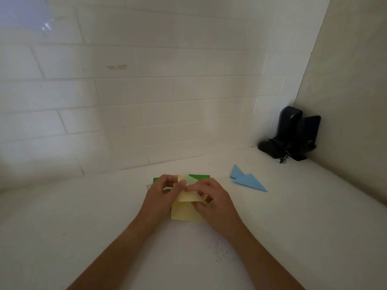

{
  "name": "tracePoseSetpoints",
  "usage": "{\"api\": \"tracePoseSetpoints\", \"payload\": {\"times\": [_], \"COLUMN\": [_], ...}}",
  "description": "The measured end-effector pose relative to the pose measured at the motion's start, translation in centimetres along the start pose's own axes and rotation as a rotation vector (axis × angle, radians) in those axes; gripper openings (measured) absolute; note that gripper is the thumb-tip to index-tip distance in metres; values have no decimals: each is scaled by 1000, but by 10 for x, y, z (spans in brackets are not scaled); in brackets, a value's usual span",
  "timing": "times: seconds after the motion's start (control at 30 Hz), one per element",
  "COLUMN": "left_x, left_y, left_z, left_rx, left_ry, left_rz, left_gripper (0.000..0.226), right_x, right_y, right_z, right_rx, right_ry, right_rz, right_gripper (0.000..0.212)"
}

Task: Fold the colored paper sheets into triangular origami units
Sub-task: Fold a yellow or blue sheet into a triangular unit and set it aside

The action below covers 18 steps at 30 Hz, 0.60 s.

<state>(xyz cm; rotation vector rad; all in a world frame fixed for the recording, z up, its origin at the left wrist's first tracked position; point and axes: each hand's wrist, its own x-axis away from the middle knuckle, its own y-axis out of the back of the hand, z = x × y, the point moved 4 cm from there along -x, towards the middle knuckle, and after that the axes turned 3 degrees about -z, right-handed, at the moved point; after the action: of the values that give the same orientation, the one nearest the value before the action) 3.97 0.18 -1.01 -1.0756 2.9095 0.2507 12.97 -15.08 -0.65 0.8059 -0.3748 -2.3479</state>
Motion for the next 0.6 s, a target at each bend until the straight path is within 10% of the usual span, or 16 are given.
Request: {"api": "tracePoseSetpoints", "payload": {"times": [0.6], "left_x": [4], "left_y": [-3], "left_z": [-9], "left_rx": [77], "left_ry": [-42], "left_rz": [54], "left_gripper": [22], "right_x": [3], "right_y": [0], "right_z": [1], "right_rx": [-92], "right_ry": [-214], "right_rz": [57], "right_gripper": [25]}}
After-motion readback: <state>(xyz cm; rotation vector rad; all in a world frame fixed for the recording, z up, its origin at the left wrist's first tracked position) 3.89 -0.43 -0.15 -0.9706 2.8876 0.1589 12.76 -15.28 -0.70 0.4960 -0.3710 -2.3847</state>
